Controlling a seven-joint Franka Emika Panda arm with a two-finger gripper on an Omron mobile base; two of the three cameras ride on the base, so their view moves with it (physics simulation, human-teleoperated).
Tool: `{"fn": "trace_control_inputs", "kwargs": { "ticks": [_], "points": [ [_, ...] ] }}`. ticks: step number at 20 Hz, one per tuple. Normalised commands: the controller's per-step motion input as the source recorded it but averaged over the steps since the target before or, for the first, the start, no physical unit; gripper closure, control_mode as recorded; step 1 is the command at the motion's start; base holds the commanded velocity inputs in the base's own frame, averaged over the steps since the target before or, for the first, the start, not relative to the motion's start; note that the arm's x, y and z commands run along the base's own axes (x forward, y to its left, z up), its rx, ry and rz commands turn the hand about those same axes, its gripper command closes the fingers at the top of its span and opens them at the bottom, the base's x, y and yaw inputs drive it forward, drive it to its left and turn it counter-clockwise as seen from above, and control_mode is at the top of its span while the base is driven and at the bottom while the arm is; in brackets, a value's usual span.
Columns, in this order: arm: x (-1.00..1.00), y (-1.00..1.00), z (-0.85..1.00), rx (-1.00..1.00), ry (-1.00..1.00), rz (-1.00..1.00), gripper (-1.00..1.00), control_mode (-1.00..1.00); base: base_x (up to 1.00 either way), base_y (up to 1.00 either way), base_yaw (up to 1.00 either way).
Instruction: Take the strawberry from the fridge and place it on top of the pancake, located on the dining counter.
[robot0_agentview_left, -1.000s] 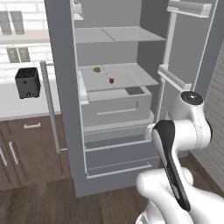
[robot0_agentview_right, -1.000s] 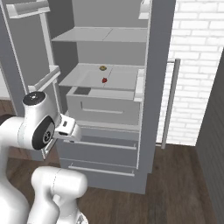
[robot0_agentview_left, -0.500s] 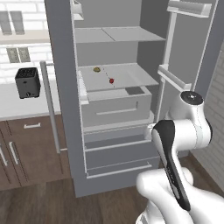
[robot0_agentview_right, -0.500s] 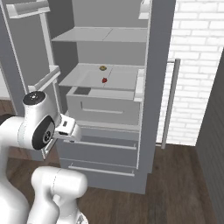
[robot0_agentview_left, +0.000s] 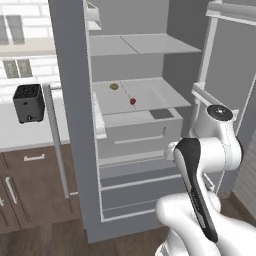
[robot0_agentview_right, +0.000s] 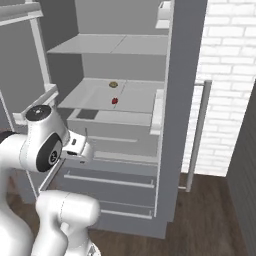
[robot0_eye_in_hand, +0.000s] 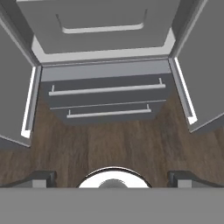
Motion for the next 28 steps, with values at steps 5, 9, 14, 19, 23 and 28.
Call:
{"fn": "trace_control_inputs", "kwargs": {
  "ticks": [5, 9, 14, 19, 23, 28],
  "points": [
    [0.00, 0.00, 0.00, 0.00, 0.00, 0.00, -1.00, 1.00, 0.76, 0.02, 0.00],
    [0.00, 0.00, 0.00, 0.00, 0.00, 0.00, -1.00, 1.00, 0.80, 0.08, 0.00],
    [0.00, 0.00, 0.00, 0.00, 0.00, 0.00, -1.00, 1.00, 0.41, 0.00, 0.00],
    [0.00, 0.00, 0.00, 0.00, 0.00, 0.00, -1.00, 1.00, 0.41, 0.00, 0.00],
    [0.00, 0.00, 0.00, 0.00, 0.00, 0.00, -1.00, 1.00, 0.23, 0.00, 0.00],
    [0.00, 0.00, 0.00, 0.00, 0.00, 0.00, -1.00, 1.00, 0.60, 0.00, 0.00]
  ]
}}
